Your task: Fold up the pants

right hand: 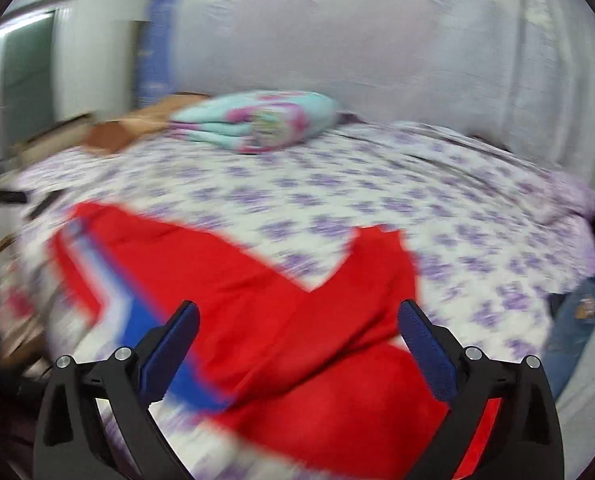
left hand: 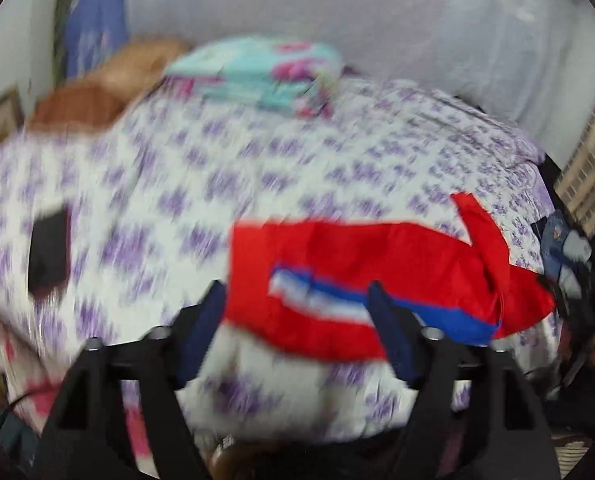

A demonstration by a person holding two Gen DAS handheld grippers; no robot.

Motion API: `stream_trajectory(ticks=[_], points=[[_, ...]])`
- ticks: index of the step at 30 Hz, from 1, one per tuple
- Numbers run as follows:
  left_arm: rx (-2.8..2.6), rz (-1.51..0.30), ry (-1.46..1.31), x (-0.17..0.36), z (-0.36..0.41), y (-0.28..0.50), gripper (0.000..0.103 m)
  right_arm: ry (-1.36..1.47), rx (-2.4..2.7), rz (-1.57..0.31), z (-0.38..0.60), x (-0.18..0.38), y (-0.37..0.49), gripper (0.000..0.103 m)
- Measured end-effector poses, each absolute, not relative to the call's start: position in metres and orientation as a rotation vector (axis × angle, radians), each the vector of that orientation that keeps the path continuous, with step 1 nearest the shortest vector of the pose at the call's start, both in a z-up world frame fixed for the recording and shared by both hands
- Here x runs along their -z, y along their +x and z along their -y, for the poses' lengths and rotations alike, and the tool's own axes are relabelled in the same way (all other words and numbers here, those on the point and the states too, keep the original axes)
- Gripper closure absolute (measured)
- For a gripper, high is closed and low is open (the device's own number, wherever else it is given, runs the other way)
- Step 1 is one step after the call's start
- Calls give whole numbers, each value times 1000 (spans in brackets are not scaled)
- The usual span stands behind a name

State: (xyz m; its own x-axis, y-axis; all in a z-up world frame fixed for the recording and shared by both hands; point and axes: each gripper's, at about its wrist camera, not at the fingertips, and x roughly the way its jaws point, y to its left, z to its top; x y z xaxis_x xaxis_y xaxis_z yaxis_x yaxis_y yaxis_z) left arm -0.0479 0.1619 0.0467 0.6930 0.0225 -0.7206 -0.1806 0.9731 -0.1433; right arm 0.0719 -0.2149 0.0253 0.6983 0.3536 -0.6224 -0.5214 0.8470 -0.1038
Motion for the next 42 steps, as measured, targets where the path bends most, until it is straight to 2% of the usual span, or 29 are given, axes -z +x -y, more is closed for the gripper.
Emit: stream_trajectory(ticks=[3, 4, 5, 6, 7, 8, 12, 14, 16, 17, 19, 20, 21, 22, 26, 30, 32, 35, 38, 40, 42], points=[[-60, -856, -193, -13, -137, -12, 30, -366, -324, -719, 179, 2, 119, 3], [-49, -882, -206, 1, -132, -2, 30, -413, -255, -768, 167, 19, 134, 15], [-42, -904, -215, 13, -127, 7, 31, -471, -203, -835, 158, 41, 147, 35], [-31, -938, -228, 29, -124, 14, 31, -530, -197, -905, 153, 66, 155, 61], [-35, -955, -228, 41, -122, 18, 31, -510, -234, -871, 156, 67, 152, 97], [-48, -953, -217, 47, -120, 19, 31, -518, -190, -837, 163, 59, 147, 97], [-30, -923, -198, 50, -119, 14, 30, -156, -152, -605, 251, -7, 94, 96], [2, -925, -208, 51, -118, 14, 30, 67, -128, -591, 304, -3, 61, 95], [4, -932, -191, 53, -115, 15, 30, 127, -94, -680, 321, 29, 46, 89], [1, -935, -181, 54, -113, 16, 28, 119, -84, -751, 324, 47, 46, 83], [5, -937, -169, 55, -111, 18, 25, 83, -55, -811, 328, 63, 45, 51], [6, -938, -164, 55, -110, 18, 24, 25, -14, -763, 328, 55, 38, 41], [5, -939, -161, 55, -109, 19, 24, -43, 23, -709, 324, 46, 31, 24], [3, -939, -158, 56, -109, 18, 24, -127, 54, -647, 318, 35, 26, 17], [-2, -938, -154, 56, -109, 17, 23, -511, 25, -478, 271, 7, 19, 16], [-10, -943, -156, 56, -108, 17, 23, -751, -94, -478, 219, 3, 27, 15], [-11, -947, -158, 55, -108, 17, 23, -813, -33, -551, 220, 3, 42, 15], [1, -947, -160, 55, -109, 16, 23, -688, 169, -694, 267, 3, 86, 14], [31, -948, -150, 55, -104, 15, 23, -513, 133, -894, 312, 21, 104, 13], [24, -954, -127, 56, -100, 17, 22, -492, 96, -933, 316, 30, 99, 14], [23, -955, -136, 57, -102, 19, 22, -251, 4, -964, 344, 23, 99, 14]])
